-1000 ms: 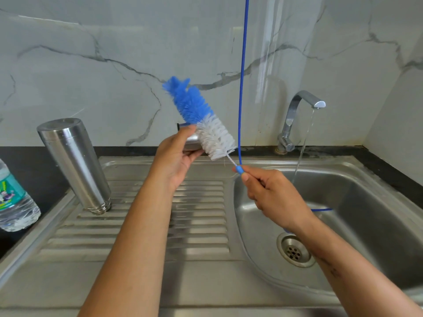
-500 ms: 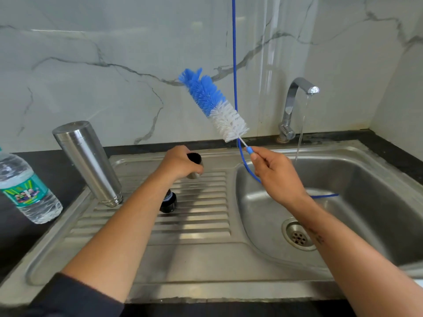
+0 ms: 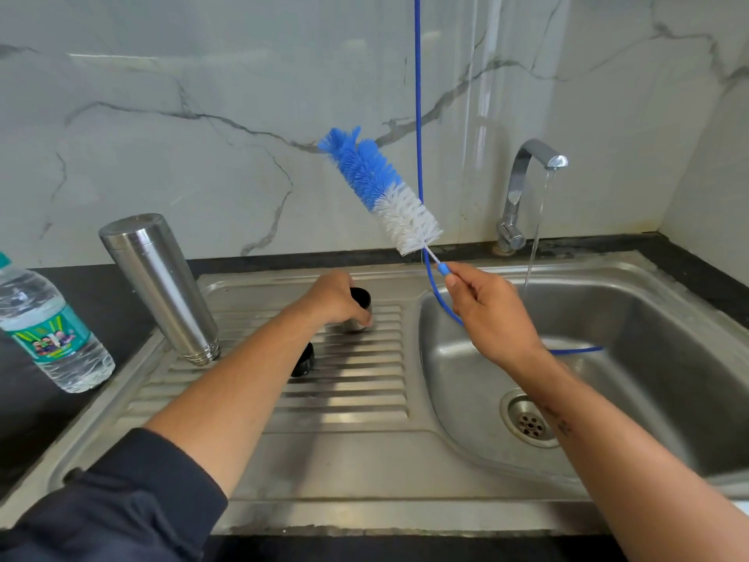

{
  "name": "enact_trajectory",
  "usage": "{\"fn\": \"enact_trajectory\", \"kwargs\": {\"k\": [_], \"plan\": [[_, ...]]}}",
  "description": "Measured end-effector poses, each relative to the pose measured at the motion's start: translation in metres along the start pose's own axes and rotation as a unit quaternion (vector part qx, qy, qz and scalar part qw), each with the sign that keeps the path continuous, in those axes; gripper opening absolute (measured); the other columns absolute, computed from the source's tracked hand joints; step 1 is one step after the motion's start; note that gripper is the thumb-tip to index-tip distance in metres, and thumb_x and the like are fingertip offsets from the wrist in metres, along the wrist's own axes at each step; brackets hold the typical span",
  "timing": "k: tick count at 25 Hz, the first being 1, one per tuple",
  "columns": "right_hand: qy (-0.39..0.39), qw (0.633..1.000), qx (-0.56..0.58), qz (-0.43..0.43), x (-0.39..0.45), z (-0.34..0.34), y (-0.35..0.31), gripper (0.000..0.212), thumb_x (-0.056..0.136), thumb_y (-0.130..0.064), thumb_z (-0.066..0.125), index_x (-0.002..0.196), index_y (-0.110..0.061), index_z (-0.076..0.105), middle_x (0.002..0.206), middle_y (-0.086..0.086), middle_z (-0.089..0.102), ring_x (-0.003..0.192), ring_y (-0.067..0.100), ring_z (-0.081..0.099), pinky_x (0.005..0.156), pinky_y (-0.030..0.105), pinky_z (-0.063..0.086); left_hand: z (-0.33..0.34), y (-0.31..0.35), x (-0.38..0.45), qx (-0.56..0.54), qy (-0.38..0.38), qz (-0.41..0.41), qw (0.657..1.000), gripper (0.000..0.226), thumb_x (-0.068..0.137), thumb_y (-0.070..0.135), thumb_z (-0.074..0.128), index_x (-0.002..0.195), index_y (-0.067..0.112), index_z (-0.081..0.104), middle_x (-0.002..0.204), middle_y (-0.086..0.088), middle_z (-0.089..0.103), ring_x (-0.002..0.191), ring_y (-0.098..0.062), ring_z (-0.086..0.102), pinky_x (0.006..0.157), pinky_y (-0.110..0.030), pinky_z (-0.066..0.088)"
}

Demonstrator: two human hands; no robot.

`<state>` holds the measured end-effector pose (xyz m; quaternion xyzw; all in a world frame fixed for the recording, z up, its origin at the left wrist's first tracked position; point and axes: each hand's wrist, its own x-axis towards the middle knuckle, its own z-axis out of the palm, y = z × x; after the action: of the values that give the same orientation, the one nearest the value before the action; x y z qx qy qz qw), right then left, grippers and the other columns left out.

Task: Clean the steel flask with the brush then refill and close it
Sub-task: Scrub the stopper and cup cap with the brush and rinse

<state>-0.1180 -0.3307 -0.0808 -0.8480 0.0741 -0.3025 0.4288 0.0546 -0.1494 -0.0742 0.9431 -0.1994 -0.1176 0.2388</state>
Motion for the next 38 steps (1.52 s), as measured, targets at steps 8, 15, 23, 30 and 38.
{"fn": "enact_trajectory", "kwargs": {"k": [8, 15, 23, 30, 38], "plan": [[0.018, 0.998, 0.06, 0.016, -0.001, 0.0, -0.001, 0.024, 0.108, -0.025, 0.048, 0.12, -0.026, 0.069, 0.057, -0.014, 0.044, 0.058, 0.011, 0.04, 0.057, 0.027, 0.037, -0.036, -0.018, -0.029, 0.007, -0.004, -0.03, 1.0, 0.109, 0.063, 0.042, 0.096, 0.153, 0.014, 0.04, 0.154, -0.009, 0.047, 0.138, -0.028, 0.048, 0.103, -0.035, 0.042], [0.145, 0.964, 0.217, 0.043, 0.006, -0.018, -0.004, 0.026, 0.106, -0.032, 0.046, 0.115, -0.022, 0.068, 0.06, -0.012, 0.037, 0.054, 0.01, 0.03, 0.048, 0.027, 0.027, -0.037, -0.058, -0.083, 0.065, -0.042, -0.071, 0.994, 0.07, 0.068, 0.036, 0.094, 0.129, 0.019, 0.063, 0.116, 0.001, 0.062, 0.106, -0.019, 0.06, 0.085, -0.03, 0.047], [0.284, 0.911, 0.28, 0.104, 0.018, -0.067, 0.012, 0.03, 0.109, -0.026, 0.042, 0.116, -0.012, 0.067, 0.06, -0.005, 0.033, 0.051, 0.009, 0.026, 0.043, 0.025, 0.024, -0.03, -0.045, -0.087, 0.093, -0.014, -0.04, 0.995, 0.043, 0.072, 0.031, 0.089, 0.11, 0.021, 0.07, 0.102, 0.002, 0.069, 0.086, -0.013, 0.063, 0.078, -0.032, 0.053], [0.32, 0.904, 0.259, 0.119, 0.023, -0.076, 0.026, 0.028, 0.106, -0.029, 0.042, 0.11, -0.022, 0.069, 0.058, -0.01, 0.037, 0.054, 0.01, 0.03, 0.049, 0.029, 0.028, 0.03, 0.08, -0.058, -0.285, -0.073, 0.079, 0.952, 0.04, 0.071, 0.029, 0.093, 0.103, 0.012, 0.075, 0.101, -0.012, 0.075, 0.078, -0.016, 0.075, 0.069, -0.028, 0.062], [0.334, 0.896, 0.268, 0.117, 0.027, -0.081, 0.031, 0.028, 0.104, -0.03, 0.044, 0.106, -0.024, 0.071, 0.056, -0.012, 0.039, 0.055, 0.011, 0.034, 0.054, 0.033, 0.031, 0.1, 0.21, 0.013, -0.599, -0.162, -0.019, 0.784, 0.018, 0.09, 0.016, 0.078, 0.097, 0.006, 0.065, 0.096, -0.013, 0.068, 0.081, -0.023, 0.068, 0.07, -0.031, 0.062]]}}
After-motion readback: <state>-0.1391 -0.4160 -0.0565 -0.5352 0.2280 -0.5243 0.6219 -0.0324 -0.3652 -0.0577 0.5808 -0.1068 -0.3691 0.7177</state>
